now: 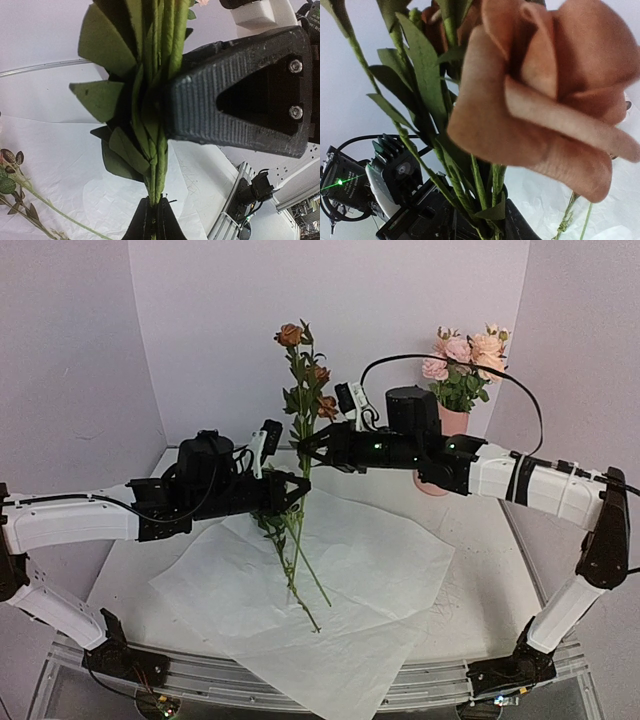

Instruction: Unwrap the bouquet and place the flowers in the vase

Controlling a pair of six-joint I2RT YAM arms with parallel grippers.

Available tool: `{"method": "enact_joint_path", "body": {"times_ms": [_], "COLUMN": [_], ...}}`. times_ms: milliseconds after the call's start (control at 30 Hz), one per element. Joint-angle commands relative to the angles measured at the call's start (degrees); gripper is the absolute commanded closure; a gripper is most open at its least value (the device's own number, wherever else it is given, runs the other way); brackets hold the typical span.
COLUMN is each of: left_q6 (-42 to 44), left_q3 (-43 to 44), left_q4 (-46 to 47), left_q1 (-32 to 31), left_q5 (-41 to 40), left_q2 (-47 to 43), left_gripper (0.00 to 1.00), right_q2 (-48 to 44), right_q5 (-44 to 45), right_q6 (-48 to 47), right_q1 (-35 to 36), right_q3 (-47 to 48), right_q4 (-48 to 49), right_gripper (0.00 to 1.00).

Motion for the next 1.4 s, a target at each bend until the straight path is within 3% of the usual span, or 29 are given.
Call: {"method": "enact_joint_path", "body": {"times_ms": [0, 100, 200, 233, 333, 400, 433, 600, 733, 833, 900, 1100, 1233, 1367], "left_q6": [0.99, 1.11, 1.25, 1.57, -0.56, -1.18, -1.27, -1.57, -2.62, -2.95, -2.89, -2.36, -1.88, -1.56], "left_q3": [1.83, 1.62, 1.43, 1.41, 0.19, -1.05, -1.47, -2.74, -3.29, -2.94, -2.32, -1.13, -0.91, -0.22], "left_q4": [0.13, 0.03, -0.08, -0.29, -0.91, -0.88, -0.96, -2.40, -3.18, -3.24, -3.31, -3.52, -3.60, -3.83], "left_q1": [-0.34, -0.40, -0.39, -0.32, -0.35, -0.35, -0.31, -0.28, -0.30, -0.30, -0.29, -0.32, -0.30, -0.29], "left_q5": [-1.78, -1.52, -1.24, -1.15, -7.78, -10.01, -10.80, -13.53, -15.68, -16.06, -15.83, -14.75, -14.71, -14.75], "left_q2": [-0.67, -0.84, -0.97, -1.17, -2.68, -4.22, -4.82, -6.25, -6.09, -5.33, -4.79, -3.98, -3.75, -3.10], "left_gripper": [0.96, 0.95, 0.93, 0.87, 0.36, 0.21, 0.19, 0.17, 0.18, 0.19, 0.19, 0.20, 0.21, 0.21], "right_q2": [0.57, 0.76, 0.63, 0.36, -1.39, -3.44, -4.35, -10.92, -13.69, -13.93, -13.96, -11.88, -9.09, -4.88], "right_q5": [0.05, 0.35, 0.99, 1.46, 4.86, 9.08, 11.32, 32.27, 51.85, 60.91, 62.29, 57.08, 53.08, 50.97], "right_q6": [-1.07, -1.09, -1.39, -1.53, -3.45, -6.85, -9.15, -23.10, -35.33, -45.49, -50.35, -52.21, -58.89, -64.56], "right_q1": [0.74, 0.76, 0.77, 0.76, 0.73, 0.73, 0.69, 0.32, -0.35, -1.85, -4.31, -15.81, -18.54, -20.07], "right_q3": [2.40, 2.41, 2.45, 2.47, 1.67, 1.41, 1.52, 0.72, 2.33, 5.19, 7.05, 12.02, 12.58, 15.44], "right_q4": [1.20, 0.89, 0.39, 0.21, -0.96, -2.83, -4.12, -9.61, -9.11, -4.80, -0.52, 7.81, 18.59, 23.29], "right_gripper": [0.70, 0.89, 0.99, 1.00, 1.00, 1.00, 1.00, 1.00, 1.00, 1.00, 1.00, 1.00, 1.00, 1.00]}}
